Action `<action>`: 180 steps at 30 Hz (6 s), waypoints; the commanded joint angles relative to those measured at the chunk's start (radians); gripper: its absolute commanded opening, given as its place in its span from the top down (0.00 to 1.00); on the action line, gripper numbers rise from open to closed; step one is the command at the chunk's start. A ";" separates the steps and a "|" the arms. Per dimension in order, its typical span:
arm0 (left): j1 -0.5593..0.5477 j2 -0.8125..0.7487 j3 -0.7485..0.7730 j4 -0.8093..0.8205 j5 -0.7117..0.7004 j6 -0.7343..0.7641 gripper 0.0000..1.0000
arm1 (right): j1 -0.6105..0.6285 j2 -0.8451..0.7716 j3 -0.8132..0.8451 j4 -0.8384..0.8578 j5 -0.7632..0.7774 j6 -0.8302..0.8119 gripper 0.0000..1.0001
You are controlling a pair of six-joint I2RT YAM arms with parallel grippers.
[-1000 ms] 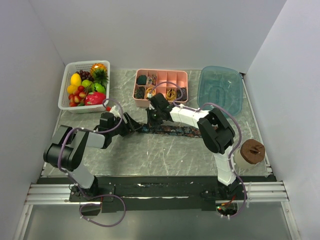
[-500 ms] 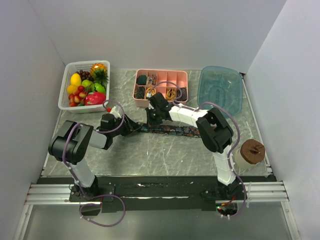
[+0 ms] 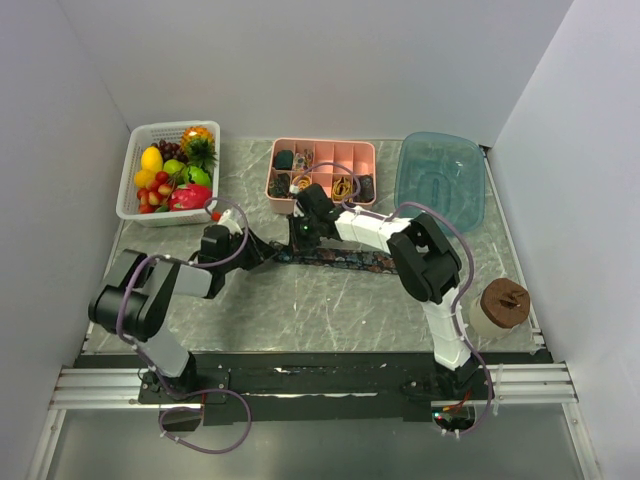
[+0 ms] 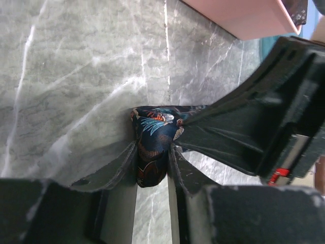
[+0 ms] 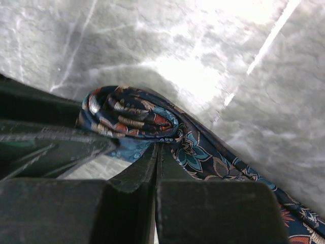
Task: Roll the ties
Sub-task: Roll the tie at the center of the board.
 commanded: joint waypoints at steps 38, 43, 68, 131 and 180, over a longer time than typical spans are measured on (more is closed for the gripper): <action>-0.368 0.066 0.512 -0.865 -0.581 0.275 0.99 | 0.011 -0.100 -0.059 0.104 -0.032 0.041 1.00; -0.380 0.086 0.532 -0.870 -0.593 0.272 0.99 | -0.008 -0.170 -0.088 0.095 -0.029 0.027 1.00; -0.449 0.143 0.601 -0.901 -0.672 0.295 0.47 | -0.093 -0.253 -0.188 0.077 -0.001 0.015 1.00; -0.064 -0.100 0.180 -0.373 -0.119 0.059 0.15 | -0.037 -0.132 -0.042 -0.029 -0.023 -0.019 1.00; -0.080 0.094 0.124 -0.069 -0.085 0.013 0.24 | -0.132 -0.158 -0.125 0.090 -0.032 0.023 1.00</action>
